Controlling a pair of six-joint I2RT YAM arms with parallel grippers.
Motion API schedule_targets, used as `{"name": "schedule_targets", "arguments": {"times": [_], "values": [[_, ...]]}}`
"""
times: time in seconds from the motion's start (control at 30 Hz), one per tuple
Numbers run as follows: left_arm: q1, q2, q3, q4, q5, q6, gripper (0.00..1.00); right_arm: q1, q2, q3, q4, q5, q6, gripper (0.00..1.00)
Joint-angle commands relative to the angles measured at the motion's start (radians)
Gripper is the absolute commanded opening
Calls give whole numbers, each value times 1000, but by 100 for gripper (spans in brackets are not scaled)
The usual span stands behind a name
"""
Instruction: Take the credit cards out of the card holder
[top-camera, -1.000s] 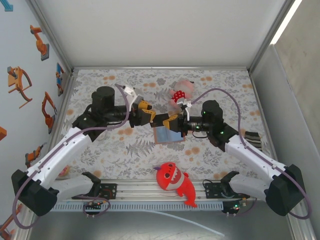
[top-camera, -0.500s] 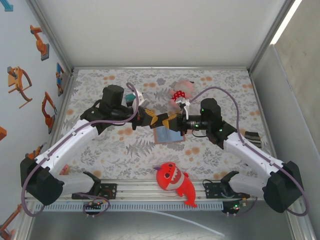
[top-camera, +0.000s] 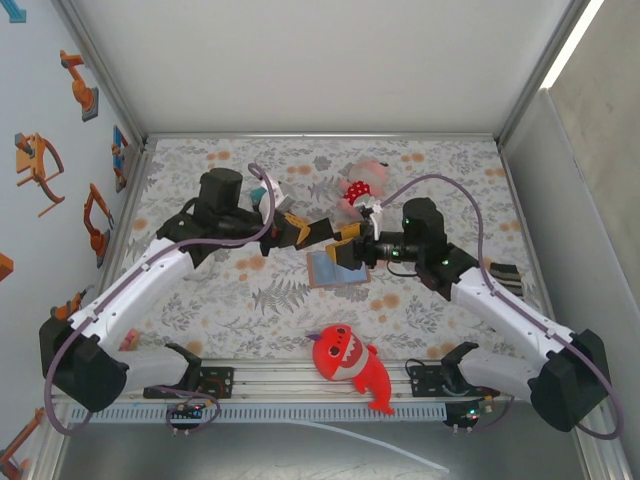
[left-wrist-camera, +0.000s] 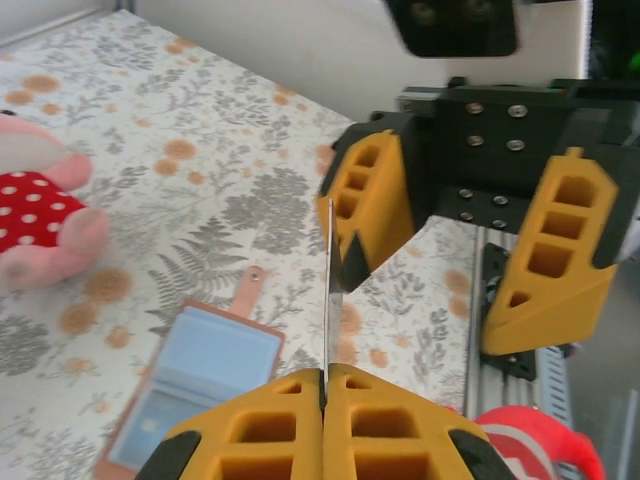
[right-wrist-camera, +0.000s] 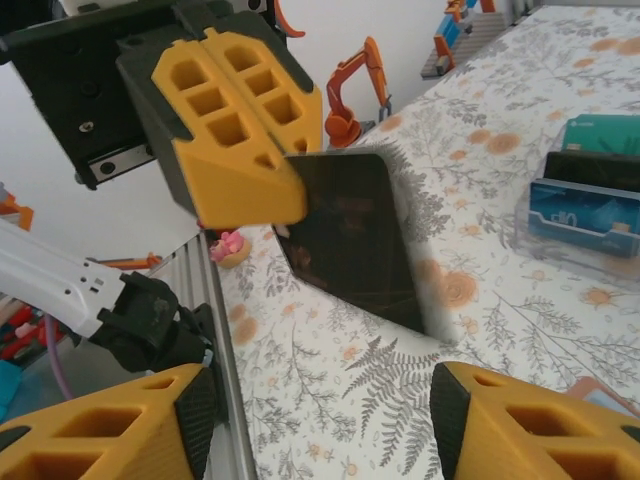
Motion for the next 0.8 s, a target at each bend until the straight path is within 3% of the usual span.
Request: {"name": "schedule_targets", "arguments": {"times": [0.0,0.13,0.3,0.47,0.77], "values": [[51,-9,11,-2,-51,81,0,2,-38,30,-56,71,-35,61],[111,28,27,-10,-66,141,0,2,-43,35,-82,108,-35,68],[191,123,71,-8,-65,213,0,2,-30,37,-108,150,-25,88],[237,234,123,-5,-70,301,0,2,7,62,-146,172,-24,99],[292,405,185,37,-67,451,0,2,38,92,-203,264,-29,99]]}}
